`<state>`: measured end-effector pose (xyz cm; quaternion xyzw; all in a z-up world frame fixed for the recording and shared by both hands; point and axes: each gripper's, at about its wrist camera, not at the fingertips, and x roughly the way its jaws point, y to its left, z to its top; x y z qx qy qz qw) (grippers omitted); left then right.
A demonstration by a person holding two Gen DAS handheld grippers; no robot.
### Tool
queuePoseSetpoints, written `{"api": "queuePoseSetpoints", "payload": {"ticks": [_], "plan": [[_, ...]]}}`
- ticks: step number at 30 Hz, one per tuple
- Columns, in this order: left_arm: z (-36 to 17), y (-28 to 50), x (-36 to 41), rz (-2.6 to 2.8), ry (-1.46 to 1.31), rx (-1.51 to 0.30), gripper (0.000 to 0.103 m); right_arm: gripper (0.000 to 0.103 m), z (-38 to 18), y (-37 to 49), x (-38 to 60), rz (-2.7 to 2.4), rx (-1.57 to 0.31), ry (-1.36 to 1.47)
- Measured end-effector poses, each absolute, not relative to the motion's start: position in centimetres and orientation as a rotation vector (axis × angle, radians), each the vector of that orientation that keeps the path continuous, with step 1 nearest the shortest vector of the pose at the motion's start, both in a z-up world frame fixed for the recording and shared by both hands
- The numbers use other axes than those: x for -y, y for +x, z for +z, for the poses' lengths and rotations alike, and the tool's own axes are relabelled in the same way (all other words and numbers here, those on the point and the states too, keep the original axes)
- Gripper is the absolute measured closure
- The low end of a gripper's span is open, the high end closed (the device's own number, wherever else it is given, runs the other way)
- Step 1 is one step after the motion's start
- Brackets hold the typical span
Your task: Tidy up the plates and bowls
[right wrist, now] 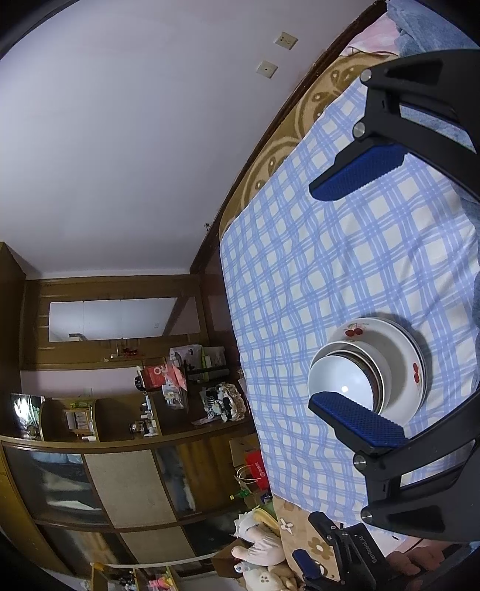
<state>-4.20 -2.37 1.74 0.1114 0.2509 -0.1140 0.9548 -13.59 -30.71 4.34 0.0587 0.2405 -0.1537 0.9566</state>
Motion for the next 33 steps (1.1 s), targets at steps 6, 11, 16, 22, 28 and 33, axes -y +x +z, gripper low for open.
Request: {"api": "queuePoseSetpoints", "payload": {"ticks": [6,11,16,22,28,33], "plan": [[1.79,-4.37,2.39,-0.229,0.239,-0.497,0.018,0.000,4.37,-13.63,30.67,-0.311,-0.489,0.117],[1.81,-4.17,2.19,-0.225,0.231,-0.501,0.018,0.000,4.36,-13.63,30.65,-0.310,-0.491,0.116],[1.85,-4.24,2.07,-0.228,0.229,-0.499,0.018,0.000,4.34,-13.51,30.60,-0.308,-0.496,0.114],[1.83,-4.18,2.12,-0.221,0.225,-0.504,0.018,0.000,4.35,-13.47,30.61,-0.309,-0.497,0.114],[1.83,-4.31,2.38,-0.227,0.243,-0.495,0.018,0.000,4.32,-13.59,30.59,-0.310,-0.498,0.113],[1.86,-4.22,2.23,-0.230,0.239,-0.498,0.018,0.000,4.34,-13.52,30.55,-0.310,-0.500,0.115]]}}
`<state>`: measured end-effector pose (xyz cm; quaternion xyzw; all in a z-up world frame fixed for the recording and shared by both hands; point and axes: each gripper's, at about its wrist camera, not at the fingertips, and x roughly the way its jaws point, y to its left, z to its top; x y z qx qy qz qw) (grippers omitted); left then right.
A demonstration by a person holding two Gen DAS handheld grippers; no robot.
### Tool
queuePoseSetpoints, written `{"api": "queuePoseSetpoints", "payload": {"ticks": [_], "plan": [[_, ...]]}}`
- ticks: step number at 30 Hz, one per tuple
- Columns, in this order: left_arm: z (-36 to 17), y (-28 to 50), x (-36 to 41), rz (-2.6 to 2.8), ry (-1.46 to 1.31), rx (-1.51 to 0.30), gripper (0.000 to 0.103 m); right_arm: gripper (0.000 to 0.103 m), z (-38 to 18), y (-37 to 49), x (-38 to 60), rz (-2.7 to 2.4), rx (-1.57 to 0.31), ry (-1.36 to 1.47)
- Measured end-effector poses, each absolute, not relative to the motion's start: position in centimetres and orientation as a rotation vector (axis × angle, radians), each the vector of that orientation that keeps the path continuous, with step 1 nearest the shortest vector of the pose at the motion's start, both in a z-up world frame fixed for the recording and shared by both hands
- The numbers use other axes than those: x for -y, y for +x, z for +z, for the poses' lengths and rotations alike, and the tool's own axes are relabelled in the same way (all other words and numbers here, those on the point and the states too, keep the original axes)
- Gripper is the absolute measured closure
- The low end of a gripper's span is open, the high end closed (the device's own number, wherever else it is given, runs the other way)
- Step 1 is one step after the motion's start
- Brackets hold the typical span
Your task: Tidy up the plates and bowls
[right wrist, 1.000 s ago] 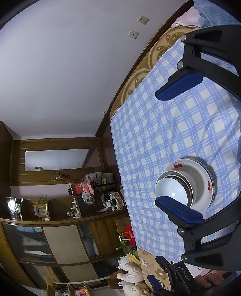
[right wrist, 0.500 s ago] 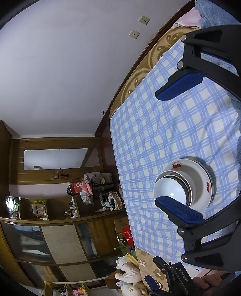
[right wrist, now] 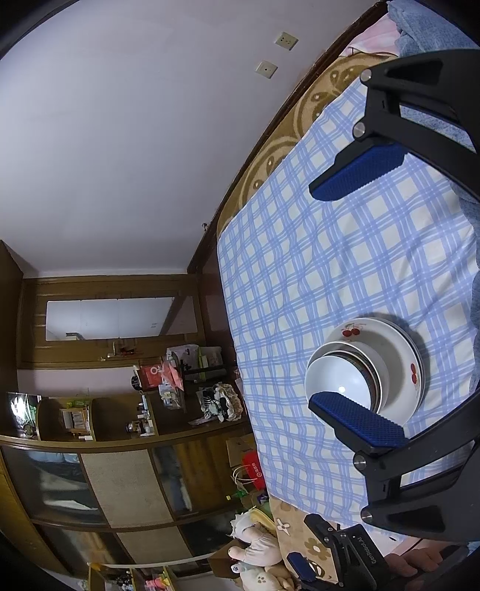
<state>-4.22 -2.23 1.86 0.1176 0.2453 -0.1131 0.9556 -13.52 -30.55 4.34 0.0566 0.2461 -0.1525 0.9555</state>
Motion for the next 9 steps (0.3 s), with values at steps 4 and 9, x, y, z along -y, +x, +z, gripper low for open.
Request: {"api": "queuePoseSetpoints", "payload": {"ticks": [4,9], "plan": [[1.87,-4.21,2.19,-0.230,0.235,-0.497,0.018,0.000,4.36,-13.53,30.57,-0.308,-0.499,0.113],[1.76,-4.26,2.12,-0.228,0.228,-0.497,0.018,0.000,4.41,-13.42,30.58,-0.310,-0.499,0.114]]}}
